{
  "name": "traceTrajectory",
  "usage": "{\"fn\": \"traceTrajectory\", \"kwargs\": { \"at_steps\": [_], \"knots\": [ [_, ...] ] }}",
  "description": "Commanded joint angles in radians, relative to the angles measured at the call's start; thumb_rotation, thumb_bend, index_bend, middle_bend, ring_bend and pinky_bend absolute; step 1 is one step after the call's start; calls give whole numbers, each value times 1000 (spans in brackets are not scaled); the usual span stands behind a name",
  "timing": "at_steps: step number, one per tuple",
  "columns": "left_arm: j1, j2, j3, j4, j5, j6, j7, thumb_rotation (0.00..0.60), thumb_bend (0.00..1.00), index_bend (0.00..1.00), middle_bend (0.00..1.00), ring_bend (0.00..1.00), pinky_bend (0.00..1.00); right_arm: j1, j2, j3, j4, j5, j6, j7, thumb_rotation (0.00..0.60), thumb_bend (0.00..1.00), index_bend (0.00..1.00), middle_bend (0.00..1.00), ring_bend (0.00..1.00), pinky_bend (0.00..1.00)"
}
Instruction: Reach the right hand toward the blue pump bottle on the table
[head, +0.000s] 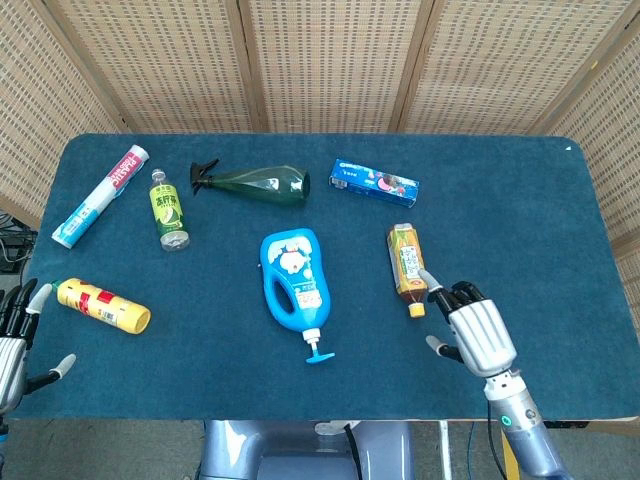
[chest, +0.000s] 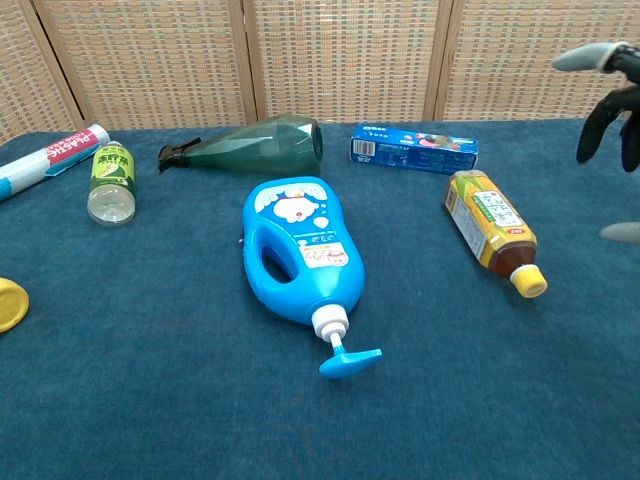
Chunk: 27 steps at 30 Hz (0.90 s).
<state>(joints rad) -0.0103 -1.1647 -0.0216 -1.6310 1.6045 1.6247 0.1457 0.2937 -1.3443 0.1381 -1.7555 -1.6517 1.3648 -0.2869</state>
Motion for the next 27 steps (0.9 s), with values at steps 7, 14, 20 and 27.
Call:
{"fn": "traceTrajectory", "kwargs": {
  "at_steps": [7,14,20,27],
  "knots": [
    [-3,1,-2,6,-11,-11,-13,574,182,0,0,0,0,197,-126,87,-118,321,-305,-328,600,553,26,856,982,869],
    [-9,-3,0,11,-12,-24,-11,574,182,0,0,0,0,329,-218,105,-192,648,-359,-597,600,750,33,878,1000,914],
    [-11,-7,0,18,-18,-32,-14,574,182,0,0,0,0,449,-294,107,-177,904,-309,-751,600,782,48,881,1000,921],
    [-13,-5,-3,22,-26,-36,-22,574,182,0,0,0,0,510,-348,81,-160,982,-263,-762,600,782,70,881,1000,921]
  ]
}}
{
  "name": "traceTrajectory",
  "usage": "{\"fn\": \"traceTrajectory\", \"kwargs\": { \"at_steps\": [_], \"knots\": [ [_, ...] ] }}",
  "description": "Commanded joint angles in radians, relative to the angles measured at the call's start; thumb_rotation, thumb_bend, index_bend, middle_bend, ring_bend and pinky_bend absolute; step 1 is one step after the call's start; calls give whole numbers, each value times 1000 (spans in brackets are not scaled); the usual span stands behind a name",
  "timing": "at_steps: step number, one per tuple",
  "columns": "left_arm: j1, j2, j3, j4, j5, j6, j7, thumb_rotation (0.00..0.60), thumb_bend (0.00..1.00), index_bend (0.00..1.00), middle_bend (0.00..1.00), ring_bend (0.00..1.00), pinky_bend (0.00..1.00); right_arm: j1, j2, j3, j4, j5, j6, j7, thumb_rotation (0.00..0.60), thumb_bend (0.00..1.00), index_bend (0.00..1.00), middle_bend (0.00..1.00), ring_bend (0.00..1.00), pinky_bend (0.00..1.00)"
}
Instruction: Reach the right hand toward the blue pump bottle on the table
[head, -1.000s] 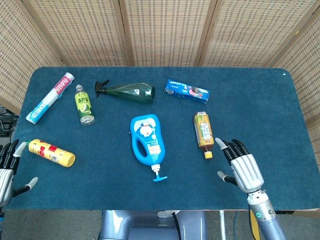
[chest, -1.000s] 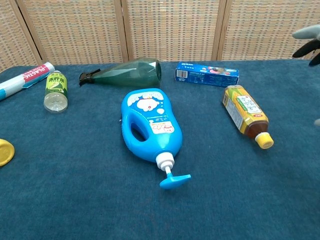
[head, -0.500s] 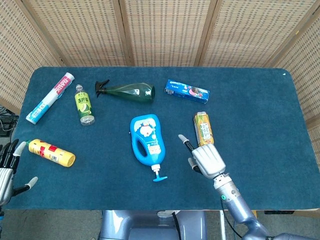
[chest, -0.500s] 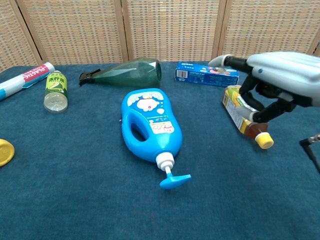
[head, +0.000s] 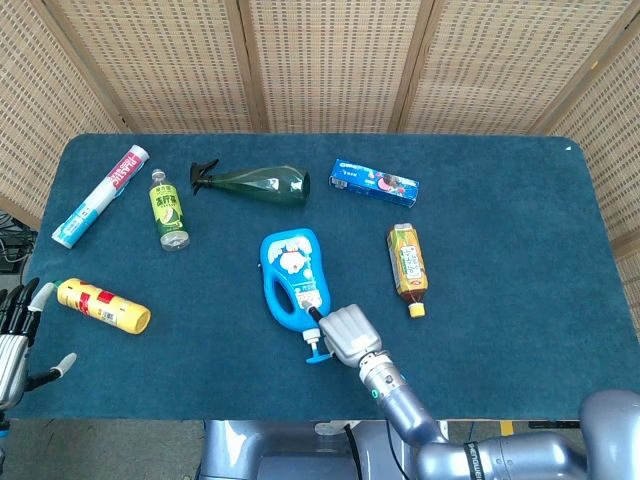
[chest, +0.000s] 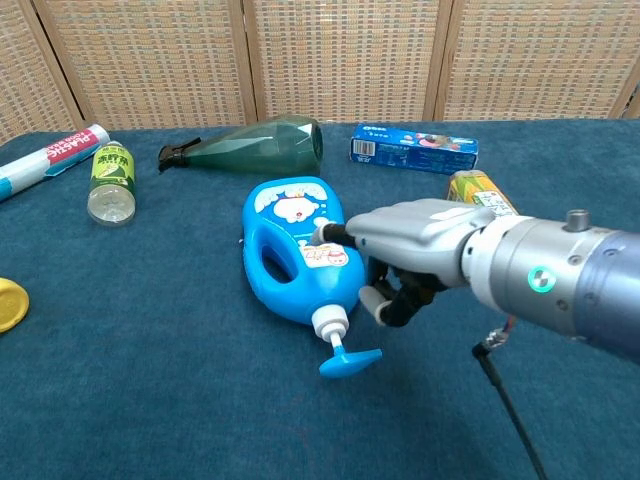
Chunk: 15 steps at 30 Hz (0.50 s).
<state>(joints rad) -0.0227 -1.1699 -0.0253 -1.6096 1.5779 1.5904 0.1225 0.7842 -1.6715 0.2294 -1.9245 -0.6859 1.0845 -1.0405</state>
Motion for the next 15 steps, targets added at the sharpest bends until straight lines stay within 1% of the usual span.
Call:
{"fn": "traceTrajectory", "kwargs": {
  "at_steps": [1,7,15],
  "knots": [
    [-1,0,0,0,1,-1,2,574,182,0,0,0,0,26,-33,-15,17,23,26,-4,600,782,71,881,1000,921],
    [-1,0,1,0,0,-2,1,574,182,0,0,0,0,56,-57,-35,36,45,56,8,600,782,83,881,1000,921],
    [-2,0,1,-1,0,-2,2,574,181,0,0,0,0,72,-59,-52,41,47,89,21,600,783,83,881,1000,921]
  ]
}}
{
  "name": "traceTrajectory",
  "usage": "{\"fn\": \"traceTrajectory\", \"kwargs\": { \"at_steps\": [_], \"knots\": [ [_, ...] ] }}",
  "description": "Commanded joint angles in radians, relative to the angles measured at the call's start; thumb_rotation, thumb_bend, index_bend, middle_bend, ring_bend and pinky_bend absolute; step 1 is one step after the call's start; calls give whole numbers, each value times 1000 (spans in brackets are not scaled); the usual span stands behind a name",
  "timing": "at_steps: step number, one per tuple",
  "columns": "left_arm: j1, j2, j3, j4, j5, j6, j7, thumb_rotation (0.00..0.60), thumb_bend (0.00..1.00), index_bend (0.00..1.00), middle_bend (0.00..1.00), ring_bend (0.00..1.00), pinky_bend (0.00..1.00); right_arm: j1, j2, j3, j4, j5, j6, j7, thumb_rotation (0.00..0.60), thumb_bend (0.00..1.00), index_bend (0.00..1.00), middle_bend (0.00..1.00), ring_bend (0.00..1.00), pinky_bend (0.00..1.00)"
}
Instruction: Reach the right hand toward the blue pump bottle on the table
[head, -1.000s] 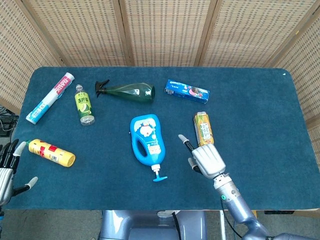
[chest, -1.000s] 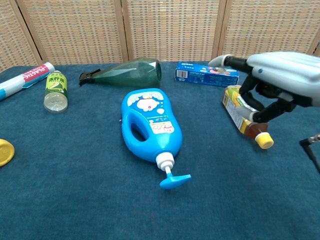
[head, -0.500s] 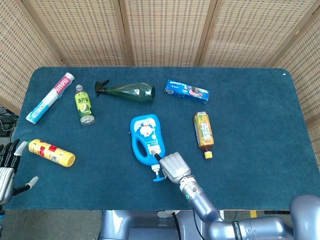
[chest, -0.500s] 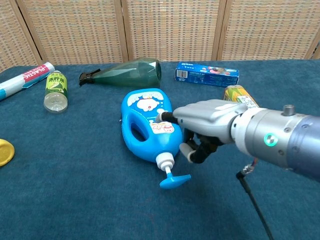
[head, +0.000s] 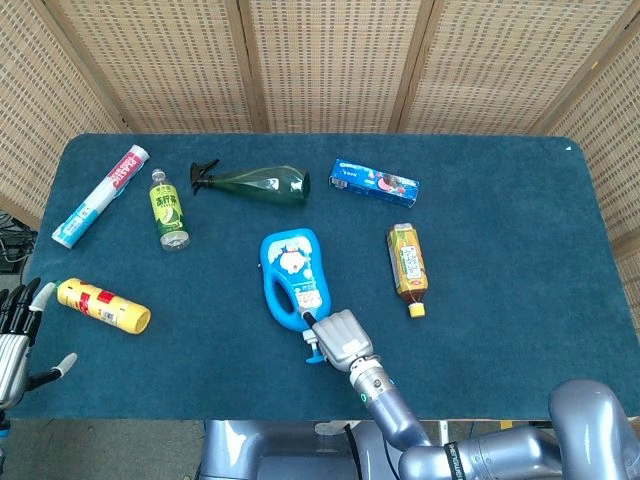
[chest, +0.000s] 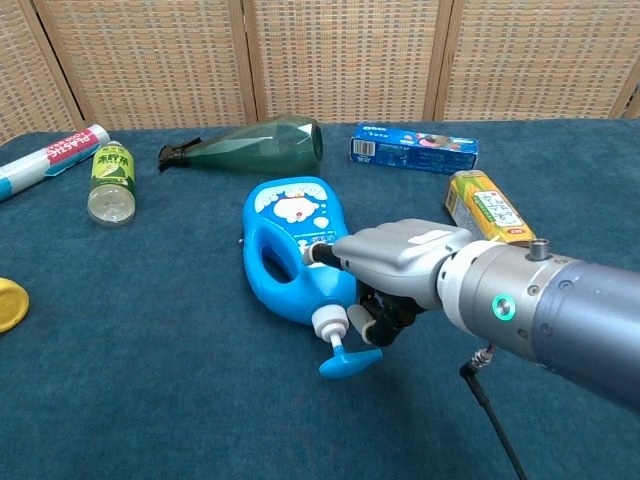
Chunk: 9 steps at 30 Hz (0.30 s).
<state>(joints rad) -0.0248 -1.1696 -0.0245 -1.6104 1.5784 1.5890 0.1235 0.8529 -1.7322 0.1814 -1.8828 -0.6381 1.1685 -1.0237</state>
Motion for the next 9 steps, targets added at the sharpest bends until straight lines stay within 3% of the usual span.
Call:
{"fn": "traceTrajectory", "kwargs": {
  "at_steps": [1,9],
  "knots": [
    [0,-1,1,0,-1,-2,2,574,182,0,0,0,0,4,4,-6,-3,0,8,8,600,783,83,881,1000,921],
    [0,-2,3,-3,2,-2,10,572,182,0,0,0,0,21,17,-22,-20,24,23,21,600,783,83,881,1000,921]
  ]
}}
